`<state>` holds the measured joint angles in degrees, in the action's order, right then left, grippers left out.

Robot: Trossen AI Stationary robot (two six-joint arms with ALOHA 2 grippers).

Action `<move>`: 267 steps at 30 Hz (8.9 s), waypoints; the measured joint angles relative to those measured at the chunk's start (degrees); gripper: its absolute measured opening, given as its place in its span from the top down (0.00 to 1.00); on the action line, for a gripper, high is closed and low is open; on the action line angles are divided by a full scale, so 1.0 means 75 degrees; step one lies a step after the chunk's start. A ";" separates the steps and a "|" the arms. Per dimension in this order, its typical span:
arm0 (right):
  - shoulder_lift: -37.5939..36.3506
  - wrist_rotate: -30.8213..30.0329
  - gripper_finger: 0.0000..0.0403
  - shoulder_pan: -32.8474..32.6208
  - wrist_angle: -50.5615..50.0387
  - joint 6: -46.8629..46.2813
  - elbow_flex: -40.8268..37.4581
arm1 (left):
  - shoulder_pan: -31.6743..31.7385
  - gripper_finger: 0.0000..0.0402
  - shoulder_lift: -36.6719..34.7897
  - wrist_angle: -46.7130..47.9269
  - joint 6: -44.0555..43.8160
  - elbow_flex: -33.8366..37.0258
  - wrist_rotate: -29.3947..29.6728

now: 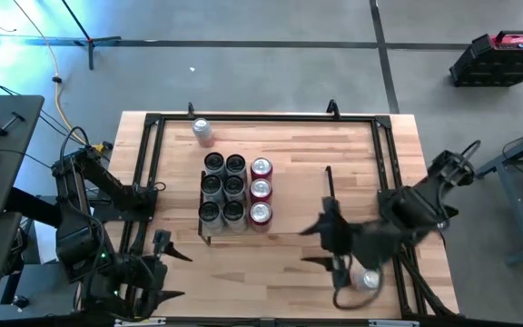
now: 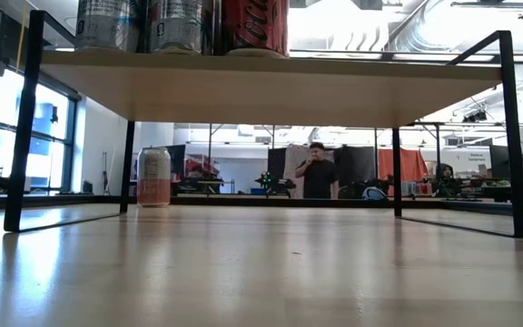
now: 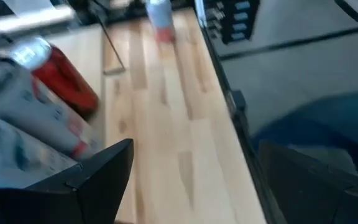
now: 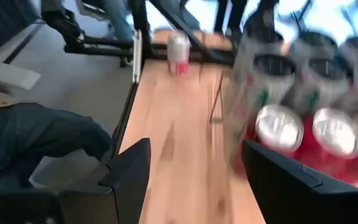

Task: Place canned beverage on shelf
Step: Put the bottom orange white soda can on the shelf

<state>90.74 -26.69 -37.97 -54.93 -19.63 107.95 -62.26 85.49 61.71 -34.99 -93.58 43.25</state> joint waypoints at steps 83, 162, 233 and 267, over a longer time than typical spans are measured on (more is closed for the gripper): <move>0.0621 0.3165 0.06 -0.3028 -0.3303 -0.5978 -0.3168 | 0.0006 0.17 0.0000 0.0018 -0.2453 0.0000 -0.1544; 0.0615 0.3118 0.23 -0.1306 -0.0956 -1.2815 -0.4751 | 0.0006 0.17 -0.0003 0.0018 -0.2450 0.0000 -0.1542; 0.0178 0.2336 0.02 -0.1207 -0.1966 -1.1711 -0.4113 | 0.0006 0.17 -0.0003 0.0016 -0.2453 0.0000 -0.1542; 0.0044 0.2229 0.41 -0.2696 -0.2543 -0.7645 -0.5308 | 0.0006 0.17 -0.0003 0.0016 -0.2450 0.0001 -0.1544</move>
<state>91.07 -9.97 -58.19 -74.00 -76.97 68.14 -62.22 85.47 61.82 -53.36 -93.58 31.66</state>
